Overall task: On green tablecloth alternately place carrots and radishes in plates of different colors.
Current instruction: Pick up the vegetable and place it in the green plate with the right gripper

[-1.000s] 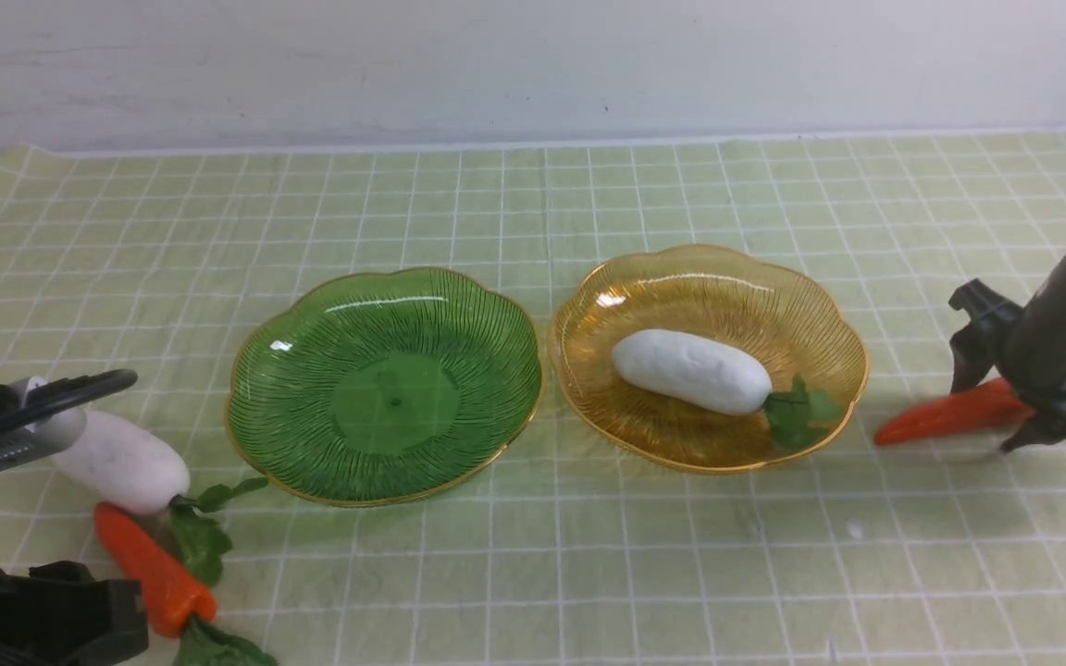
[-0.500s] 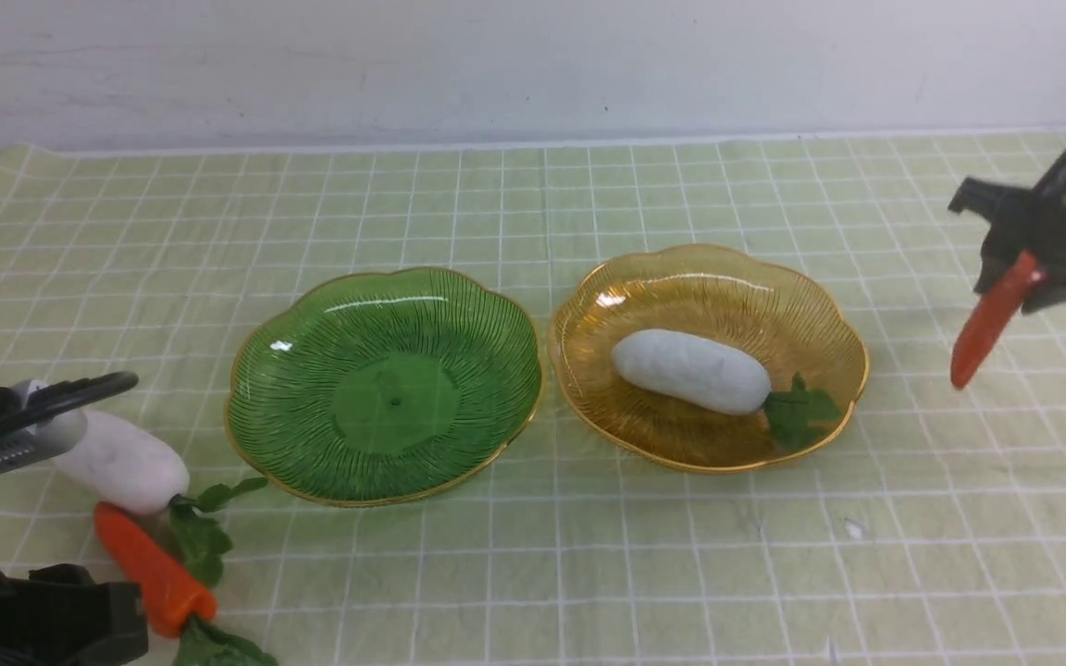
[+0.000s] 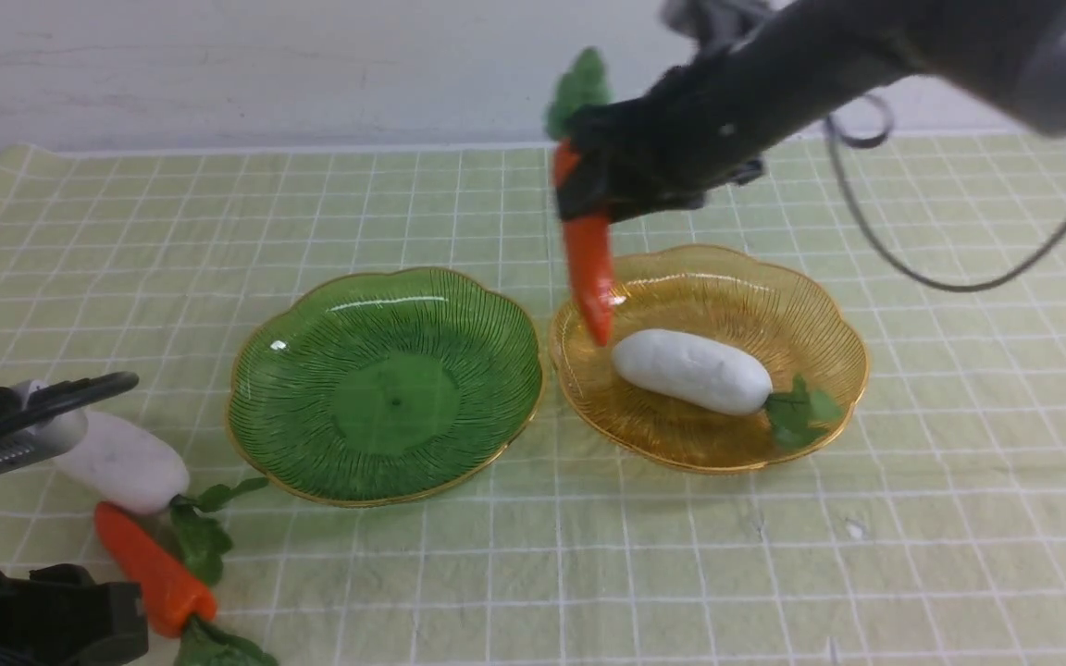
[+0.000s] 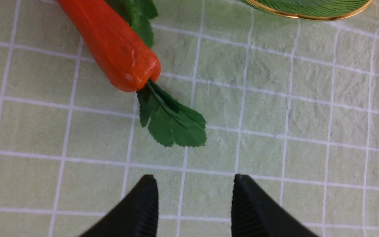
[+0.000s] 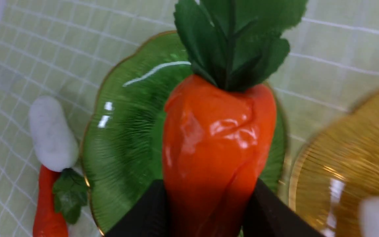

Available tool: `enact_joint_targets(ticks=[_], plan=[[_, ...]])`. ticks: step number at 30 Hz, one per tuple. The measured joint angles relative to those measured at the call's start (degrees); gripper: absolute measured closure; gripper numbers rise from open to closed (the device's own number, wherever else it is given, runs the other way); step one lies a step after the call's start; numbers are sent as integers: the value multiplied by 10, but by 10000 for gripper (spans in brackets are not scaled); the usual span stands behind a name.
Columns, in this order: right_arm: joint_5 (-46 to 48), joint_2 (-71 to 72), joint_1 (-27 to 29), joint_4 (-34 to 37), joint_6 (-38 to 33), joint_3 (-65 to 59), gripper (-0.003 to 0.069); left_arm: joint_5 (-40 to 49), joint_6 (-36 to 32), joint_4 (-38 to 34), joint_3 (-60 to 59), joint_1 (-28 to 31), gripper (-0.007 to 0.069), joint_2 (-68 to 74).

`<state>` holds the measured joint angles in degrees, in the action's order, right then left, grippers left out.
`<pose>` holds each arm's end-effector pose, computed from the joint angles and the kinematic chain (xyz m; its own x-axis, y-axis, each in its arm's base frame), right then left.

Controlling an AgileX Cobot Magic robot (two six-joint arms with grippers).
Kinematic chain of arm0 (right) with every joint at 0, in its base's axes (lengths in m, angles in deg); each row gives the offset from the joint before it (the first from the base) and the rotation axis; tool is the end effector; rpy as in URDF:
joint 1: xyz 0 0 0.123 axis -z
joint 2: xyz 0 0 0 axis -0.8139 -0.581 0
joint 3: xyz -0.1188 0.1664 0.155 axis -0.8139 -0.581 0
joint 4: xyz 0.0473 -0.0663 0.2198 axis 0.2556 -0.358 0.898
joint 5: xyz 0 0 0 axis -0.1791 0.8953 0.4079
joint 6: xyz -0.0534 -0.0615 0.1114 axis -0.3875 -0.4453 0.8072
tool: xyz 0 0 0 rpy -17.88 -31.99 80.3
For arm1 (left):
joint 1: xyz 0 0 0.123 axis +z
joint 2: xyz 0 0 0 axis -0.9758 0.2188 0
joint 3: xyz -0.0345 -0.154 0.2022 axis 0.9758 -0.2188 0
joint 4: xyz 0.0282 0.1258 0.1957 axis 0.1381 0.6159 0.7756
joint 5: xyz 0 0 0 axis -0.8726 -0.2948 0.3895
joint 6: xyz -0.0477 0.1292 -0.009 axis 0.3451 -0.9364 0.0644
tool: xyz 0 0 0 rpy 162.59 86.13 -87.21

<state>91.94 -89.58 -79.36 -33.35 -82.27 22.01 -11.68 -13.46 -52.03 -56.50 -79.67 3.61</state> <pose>0.3938 0.2523 0.2406 -0.8114 -0.2082 -0.5462 -0.4988 0.7338 0.4612 0.1596 -0.0318 0.2052 -0.8501 -0.2611 -0.4573 -0.1244 0.9435 -0.3072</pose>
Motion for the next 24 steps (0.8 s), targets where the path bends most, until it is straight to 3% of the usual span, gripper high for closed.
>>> enact_joint_targets(ticks=[4,7,11,14,18,20,24], plan=[[-73,-37,-55,2,-21,0,370,0,0,0,0,0,338,0],[-130,-77,-88,-5,-26,0,239,0,0,0,0,0,338,0],[-134,-96,-91,-13,-26,-1,79,0,0,0,0,0,338,0],[-101,-89,-82,-18,-26,2,46,0,1,0,0,0,338,0],[18,-65,-52,-24,-26,37,72,0,1,3,0,0,338,0],[121,-41,-22,-27,-26,79,134,-1,12,18,5,0,338,0],[166,3,14,-37,-22,117,289,-40,46,55,11,0,338,0]])
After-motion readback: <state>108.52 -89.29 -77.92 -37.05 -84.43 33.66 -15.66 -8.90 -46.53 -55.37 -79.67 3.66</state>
